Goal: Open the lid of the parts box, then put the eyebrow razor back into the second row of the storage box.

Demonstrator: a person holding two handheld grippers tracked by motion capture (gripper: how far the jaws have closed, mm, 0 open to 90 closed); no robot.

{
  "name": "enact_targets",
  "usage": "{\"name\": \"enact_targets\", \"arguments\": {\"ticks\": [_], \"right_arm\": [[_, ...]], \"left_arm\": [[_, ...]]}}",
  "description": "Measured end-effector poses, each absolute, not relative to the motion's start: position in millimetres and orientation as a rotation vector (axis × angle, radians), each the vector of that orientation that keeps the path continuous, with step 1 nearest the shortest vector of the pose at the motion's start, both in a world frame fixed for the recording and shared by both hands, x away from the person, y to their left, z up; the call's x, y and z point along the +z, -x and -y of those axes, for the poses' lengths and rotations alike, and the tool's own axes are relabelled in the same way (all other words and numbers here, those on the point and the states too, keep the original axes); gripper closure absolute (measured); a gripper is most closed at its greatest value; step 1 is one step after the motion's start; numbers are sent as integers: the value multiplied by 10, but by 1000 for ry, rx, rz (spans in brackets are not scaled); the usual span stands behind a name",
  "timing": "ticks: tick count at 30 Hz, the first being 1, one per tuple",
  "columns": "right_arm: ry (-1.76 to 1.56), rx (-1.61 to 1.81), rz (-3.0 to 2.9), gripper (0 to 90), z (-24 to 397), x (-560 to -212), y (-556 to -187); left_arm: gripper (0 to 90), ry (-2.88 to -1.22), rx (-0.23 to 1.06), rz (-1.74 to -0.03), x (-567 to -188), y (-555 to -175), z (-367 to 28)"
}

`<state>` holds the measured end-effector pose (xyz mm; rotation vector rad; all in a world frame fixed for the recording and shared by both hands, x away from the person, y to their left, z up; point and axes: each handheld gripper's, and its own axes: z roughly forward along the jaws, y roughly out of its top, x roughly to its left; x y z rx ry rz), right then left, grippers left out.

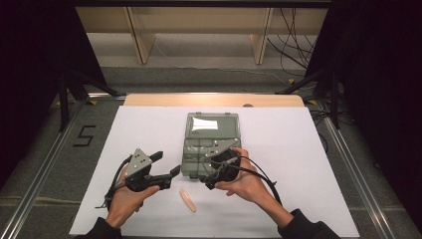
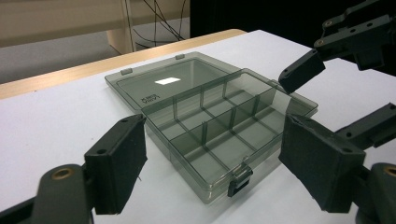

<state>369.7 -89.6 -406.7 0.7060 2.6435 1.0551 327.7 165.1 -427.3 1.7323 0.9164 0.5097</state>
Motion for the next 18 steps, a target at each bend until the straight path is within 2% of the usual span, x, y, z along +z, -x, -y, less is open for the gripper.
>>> {"name": "enact_targets", "arguments": {"ticks": [18], "right_arm": [[-626,981,-2743,228,660,-4237,-3566]], "left_arm": [[219,-1730,528,-913,-4255,-3220,-1696]]}}
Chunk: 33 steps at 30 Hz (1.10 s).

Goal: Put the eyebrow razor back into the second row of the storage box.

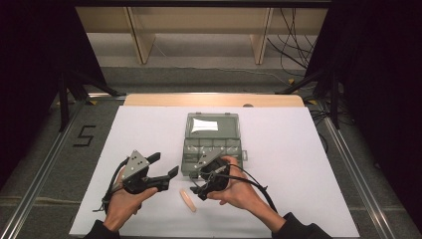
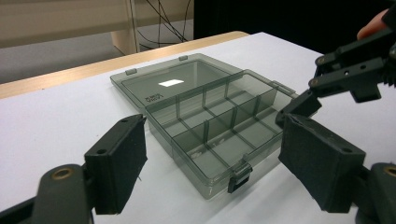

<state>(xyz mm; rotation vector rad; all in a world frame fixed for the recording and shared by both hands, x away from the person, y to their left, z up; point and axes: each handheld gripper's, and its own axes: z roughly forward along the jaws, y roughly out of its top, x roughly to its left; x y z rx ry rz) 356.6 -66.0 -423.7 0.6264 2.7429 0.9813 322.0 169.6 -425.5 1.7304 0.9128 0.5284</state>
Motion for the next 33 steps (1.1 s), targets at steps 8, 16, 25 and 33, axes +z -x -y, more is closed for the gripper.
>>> {"name": "enact_targets", "arguments": {"ticks": [8,16,25,33], "right_arm": [[-577,931,-2792,247,533,-4370,-3526],[-536,887,-2844,277,413,-4487,-3495],[-492,814,-2905,308,261,-4605,-3461],[-490,745,-2936,330,199,-4701,-3470]], "left_arm": [[219,-1723,540,-919,-4268,-3238,-1735],[223,-1722,546,-928,-4283,-3238,-1768],[224,-1718,552,-931,-4286,-3250,-1769],[227,-1715,553,-943,-4300,-3259,-1783]]}}
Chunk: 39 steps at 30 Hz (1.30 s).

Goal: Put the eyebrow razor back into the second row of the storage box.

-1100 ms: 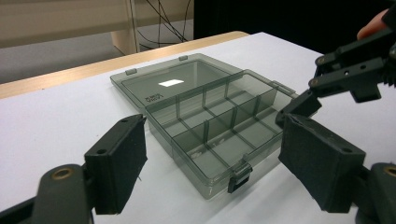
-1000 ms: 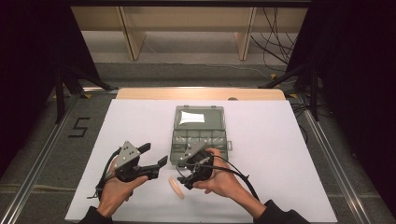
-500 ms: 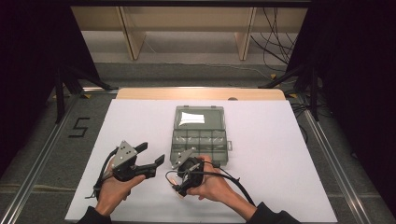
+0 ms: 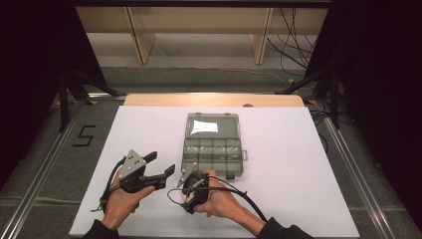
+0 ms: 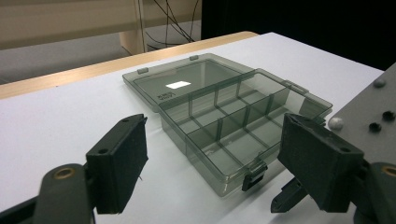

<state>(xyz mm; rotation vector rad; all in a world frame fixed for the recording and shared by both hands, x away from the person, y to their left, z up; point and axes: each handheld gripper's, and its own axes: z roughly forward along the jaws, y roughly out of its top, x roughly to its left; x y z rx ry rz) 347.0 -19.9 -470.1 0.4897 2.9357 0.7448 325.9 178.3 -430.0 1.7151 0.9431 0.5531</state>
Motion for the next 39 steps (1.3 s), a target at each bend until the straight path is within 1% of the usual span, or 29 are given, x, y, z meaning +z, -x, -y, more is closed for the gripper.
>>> {"name": "enact_targets", "arguments": {"ticks": [5,11,20,34,39], "right_arm": [[-484,709,-2950,360,170,-4738,-3481],[-435,661,-2962,443,111,-4713,-3453],[-454,629,-2978,469,86,-4700,-3461],[-441,609,-2990,624,79,-4678,-3488],[-453,602,-3001,657,83,-4670,-3507]], "left_arm": [[227,-1719,552,-939,-4304,-3270,-1785],[228,-1719,554,-944,-4306,-3271,-1787],[230,-1718,552,-945,-4315,-3280,-1794],[236,-1714,555,-953,-4314,-3288,-1798],[236,-1718,557,-957,-4318,-3296,-1810]]}}
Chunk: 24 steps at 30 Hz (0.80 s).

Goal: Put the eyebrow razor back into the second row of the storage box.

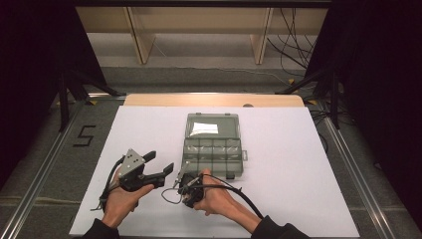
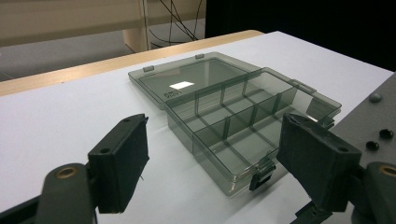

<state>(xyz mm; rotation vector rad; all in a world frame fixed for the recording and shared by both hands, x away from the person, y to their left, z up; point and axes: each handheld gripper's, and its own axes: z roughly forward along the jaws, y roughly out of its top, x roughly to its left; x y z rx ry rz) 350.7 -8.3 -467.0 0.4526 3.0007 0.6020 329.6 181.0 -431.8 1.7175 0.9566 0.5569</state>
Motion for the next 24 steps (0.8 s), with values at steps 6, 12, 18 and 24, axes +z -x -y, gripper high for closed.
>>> {"name": "enact_targets", "arguments": {"ticks": [6,12,18,24], "right_arm": [[-476,602,-3014,736,113,-4642,-3533],[-515,639,-3034,780,177,-4624,-3606],[-513,632,-3021,785,174,-4623,-3598],[-514,628,-3018,790,176,-4620,-3605]], "left_arm": [[238,-1715,555,-956,-4318,-3292,-1799],[239,-1715,554,-954,-4319,-3300,-1803],[242,-1717,552,-948,-4316,-3297,-1793],[242,-1718,551,-945,-4316,-3300,-1794]]}}
